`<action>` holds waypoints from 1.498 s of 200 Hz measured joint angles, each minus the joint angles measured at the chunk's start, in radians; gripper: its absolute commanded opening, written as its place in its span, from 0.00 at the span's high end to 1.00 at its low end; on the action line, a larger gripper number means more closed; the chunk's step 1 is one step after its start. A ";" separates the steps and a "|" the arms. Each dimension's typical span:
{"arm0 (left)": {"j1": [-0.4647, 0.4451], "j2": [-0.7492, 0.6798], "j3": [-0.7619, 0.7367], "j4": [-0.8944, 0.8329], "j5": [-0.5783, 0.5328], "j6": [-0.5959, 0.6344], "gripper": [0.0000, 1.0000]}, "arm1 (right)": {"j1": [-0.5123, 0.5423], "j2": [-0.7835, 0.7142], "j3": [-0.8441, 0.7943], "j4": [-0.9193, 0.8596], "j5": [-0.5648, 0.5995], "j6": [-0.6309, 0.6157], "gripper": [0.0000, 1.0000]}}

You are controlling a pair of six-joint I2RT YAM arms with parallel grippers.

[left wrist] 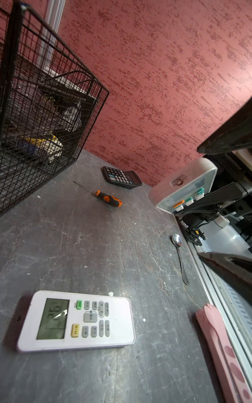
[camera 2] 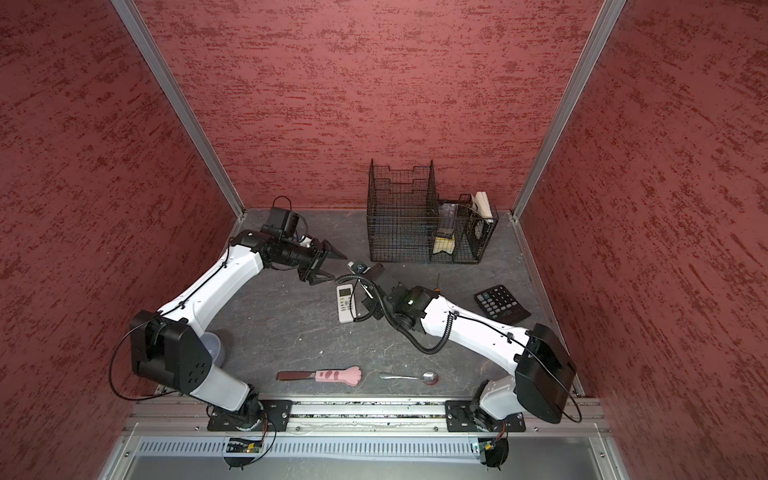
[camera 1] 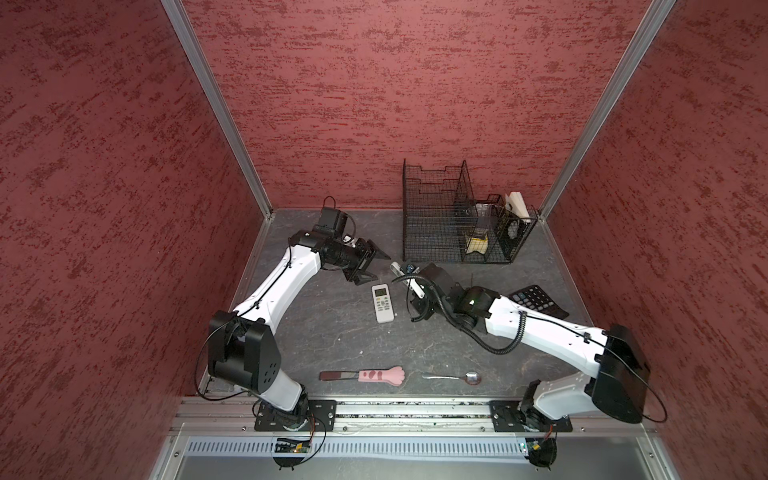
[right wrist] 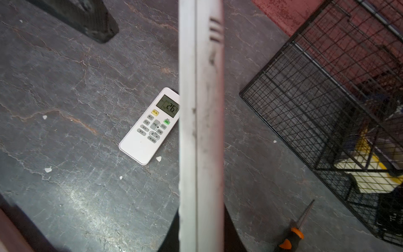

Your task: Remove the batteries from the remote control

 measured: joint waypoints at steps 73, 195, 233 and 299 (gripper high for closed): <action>-0.013 0.069 -0.026 0.017 0.009 -0.066 0.37 | 0.048 0.056 0.018 0.008 0.073 -0.033 1.00; -0.040 0.124 -0.020 0.055 0.015 -0.095 0.54 | 0.060 0.116 0.059 0.036 0.074 -0.038 1.00; -0.043 0.124 -0.020 0.058 0.027 -0.099 0.60 | 0.061 0.128 0.065 0.046 0.074 -0.037 1.00; -0.045 0.124 -0.020 0.036 0.023 -0.124 0.85 | 0.063 0.154 0.066 0.056 0.113 -0.080 1.00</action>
